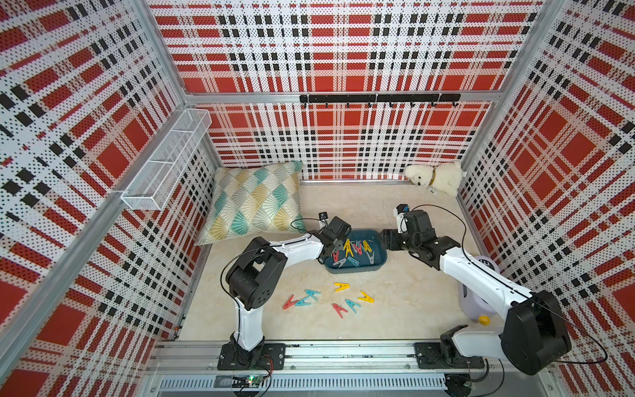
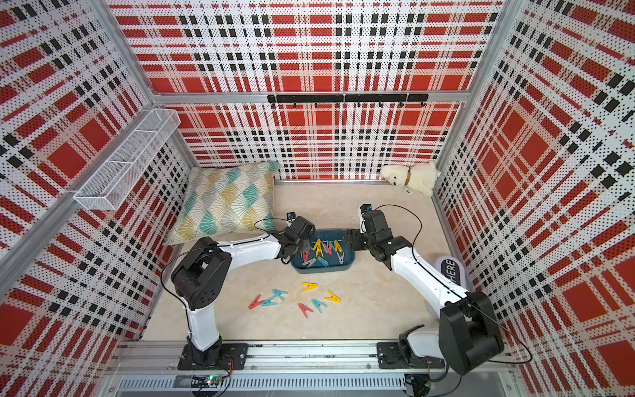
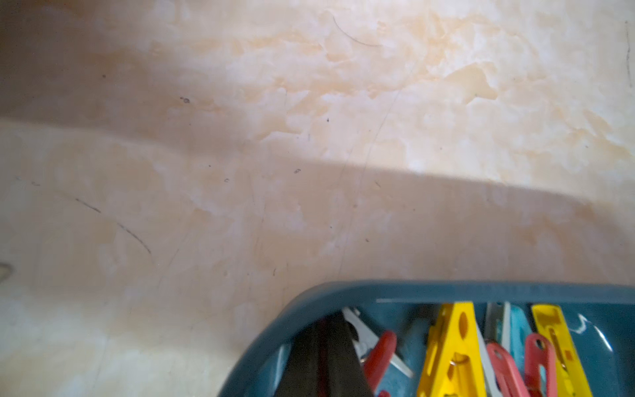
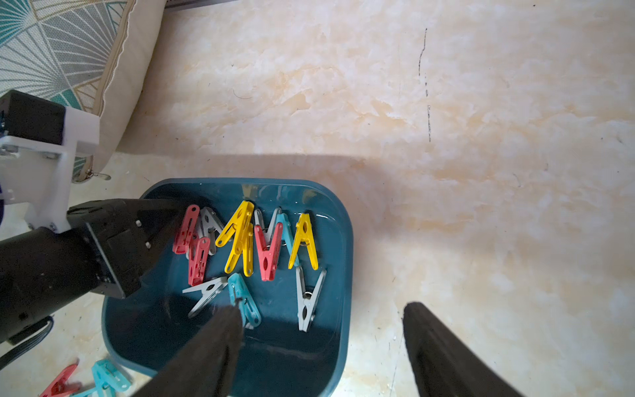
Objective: Put the clothespins into the storage box
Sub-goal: Place the clothespin in the storage box.
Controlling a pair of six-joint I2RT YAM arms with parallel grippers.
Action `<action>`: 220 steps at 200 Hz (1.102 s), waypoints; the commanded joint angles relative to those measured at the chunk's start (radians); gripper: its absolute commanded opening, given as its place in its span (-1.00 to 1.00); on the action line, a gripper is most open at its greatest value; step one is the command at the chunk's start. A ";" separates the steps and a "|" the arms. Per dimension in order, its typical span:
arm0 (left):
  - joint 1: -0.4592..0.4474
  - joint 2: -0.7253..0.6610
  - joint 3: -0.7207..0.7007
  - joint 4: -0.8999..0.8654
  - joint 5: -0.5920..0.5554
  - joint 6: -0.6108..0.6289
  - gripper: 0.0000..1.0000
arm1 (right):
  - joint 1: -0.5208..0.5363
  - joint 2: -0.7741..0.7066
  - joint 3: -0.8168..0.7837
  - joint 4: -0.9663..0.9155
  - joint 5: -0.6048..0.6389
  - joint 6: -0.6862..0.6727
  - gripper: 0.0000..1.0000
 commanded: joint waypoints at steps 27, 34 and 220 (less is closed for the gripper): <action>-0.011 0.088 0.061 -0.040 -0.006 0.024 -0.74 | 0.008 -0.022 0.007 -0.005 0.006 0.001 0.62; -0.013 0.086 0.063 -0.039 -0.006 0.023 -0.72 | 0.008 -0.026 0.006 -0.007 0.009 -0.001 0.62; 0.024 -0.536 -0.344 -0.156 -0.063 -0.043 -0.46 | 0.008 -0.018 -0.005 0.003 0.008 -0.022 0.62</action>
